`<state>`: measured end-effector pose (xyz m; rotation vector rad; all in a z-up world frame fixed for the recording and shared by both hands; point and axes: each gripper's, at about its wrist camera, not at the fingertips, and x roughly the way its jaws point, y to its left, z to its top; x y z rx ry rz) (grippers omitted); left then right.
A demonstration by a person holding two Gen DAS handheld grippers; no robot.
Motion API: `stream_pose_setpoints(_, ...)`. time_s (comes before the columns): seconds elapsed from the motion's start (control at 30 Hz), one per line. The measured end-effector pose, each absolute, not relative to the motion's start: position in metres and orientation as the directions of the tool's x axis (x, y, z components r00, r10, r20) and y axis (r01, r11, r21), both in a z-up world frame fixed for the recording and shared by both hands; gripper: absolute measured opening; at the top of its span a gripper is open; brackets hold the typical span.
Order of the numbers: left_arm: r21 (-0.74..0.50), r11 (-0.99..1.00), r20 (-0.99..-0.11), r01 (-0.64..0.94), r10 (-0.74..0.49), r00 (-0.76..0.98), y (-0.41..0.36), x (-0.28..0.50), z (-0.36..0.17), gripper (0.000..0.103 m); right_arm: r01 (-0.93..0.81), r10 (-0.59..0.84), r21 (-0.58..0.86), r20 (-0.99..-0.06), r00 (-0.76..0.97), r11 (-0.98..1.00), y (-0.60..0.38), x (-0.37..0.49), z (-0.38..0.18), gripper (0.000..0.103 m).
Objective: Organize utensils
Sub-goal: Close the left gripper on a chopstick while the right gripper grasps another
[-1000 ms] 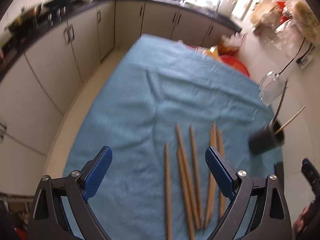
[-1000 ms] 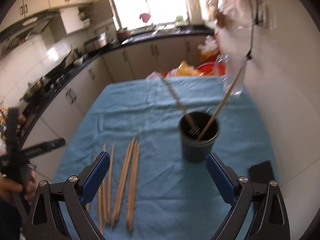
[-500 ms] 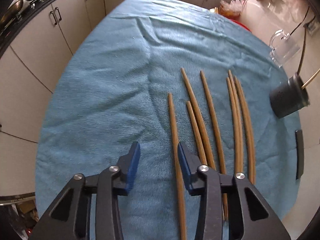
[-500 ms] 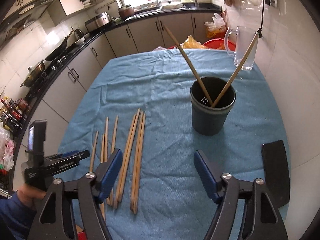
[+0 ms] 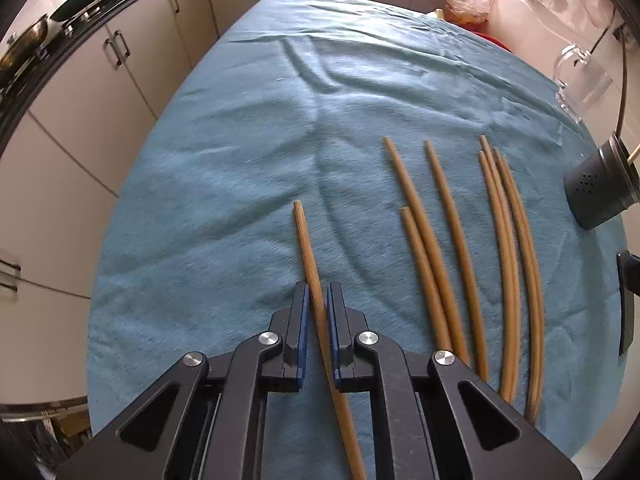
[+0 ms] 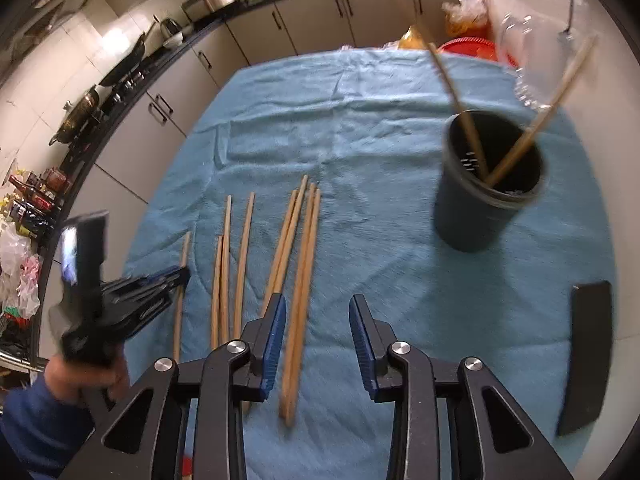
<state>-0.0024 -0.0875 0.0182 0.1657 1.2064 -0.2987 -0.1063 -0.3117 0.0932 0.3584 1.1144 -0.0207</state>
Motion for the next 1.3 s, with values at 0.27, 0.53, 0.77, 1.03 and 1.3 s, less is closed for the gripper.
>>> stream_pose_setpoints(0.27,-0.042,0.951,-0.935,0.305,-0.145,0.325,-0.077,-0.006,0.018,0.009,0.269,0.219,0.309,-0.923,0.316,0.912,-0.316,-0.047,0.042,0.024)
stream_pose_setpoints(0.53,-0.037,0.949,-0.931,0.312,-0.147,0.335,-0.078,-0.007,0.017,0.009,0.317,0.218,0.299,-0.939,0.266,0.900,-0.327,-0.027,0.022,0.023)
stream_pose_setpoints(0.77,-0.030,0.948,-0.930,0.316,-0.143,0.339,-0.079,-0.008,0.018,0.009,0.308,0.225,0.297,-0.942,0.248,0.904,-0.321,-0.020,0.018,0.022)
stream_pose_setpoints(1.03,-0.035,0.948,-0.929,0.317,-0.147,0.339,-0.080,-0.007,0.017,0.009,0.319,0.215,0.289,-0.945,0.247,0.902,-0.323,-0.011,0.015,0.021)
stream_pose_setpoints(1.3,-0.025,0.948,-0.929,0.317,-0.139,0.344,-0.082,-0.002,0.017,0.009,0.283,0.148,0.211,-0.962,0.228,0.936,-0.312,0.003,0.017,0.021)
